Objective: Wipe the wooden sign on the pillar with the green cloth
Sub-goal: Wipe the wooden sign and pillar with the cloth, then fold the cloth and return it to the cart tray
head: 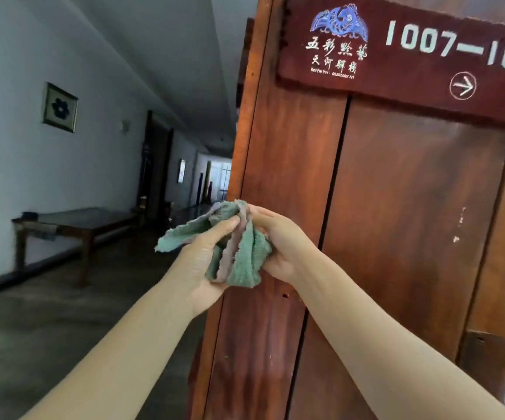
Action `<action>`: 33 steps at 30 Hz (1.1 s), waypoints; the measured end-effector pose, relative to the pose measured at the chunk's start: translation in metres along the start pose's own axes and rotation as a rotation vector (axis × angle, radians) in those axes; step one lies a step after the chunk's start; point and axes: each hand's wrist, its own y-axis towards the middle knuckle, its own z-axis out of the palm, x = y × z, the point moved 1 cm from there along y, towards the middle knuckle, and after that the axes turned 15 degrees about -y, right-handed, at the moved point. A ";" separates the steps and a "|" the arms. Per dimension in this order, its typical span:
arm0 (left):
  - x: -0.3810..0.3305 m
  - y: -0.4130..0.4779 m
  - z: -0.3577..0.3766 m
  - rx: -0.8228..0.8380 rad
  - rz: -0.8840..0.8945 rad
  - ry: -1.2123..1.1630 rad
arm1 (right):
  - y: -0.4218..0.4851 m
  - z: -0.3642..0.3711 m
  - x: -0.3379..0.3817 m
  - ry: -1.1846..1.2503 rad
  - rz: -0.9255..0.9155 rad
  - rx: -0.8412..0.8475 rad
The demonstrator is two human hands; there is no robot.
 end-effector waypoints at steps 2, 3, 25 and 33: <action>0.010 -0.012 -0.020 -0.050 -0.060 0.058 | -0.017 0.003 -0.034 0.094 0.096 0.002; 0.021 -0.018 -0.037 -0.091 -0.082 0.105 | -0.028 0.005 -0.052 0.120 0.150 -0.007; 0.234 -0.361 -0.191 -0.686 -0.448 -0.360 | -0.322 0.053 -0.267 -0.376 0.527 0.596; 0.220 -0.443 -0.208 -0.495 -0.282 -0.418 | -0.345 0.113 -0.251 -0.252 0.586 0.656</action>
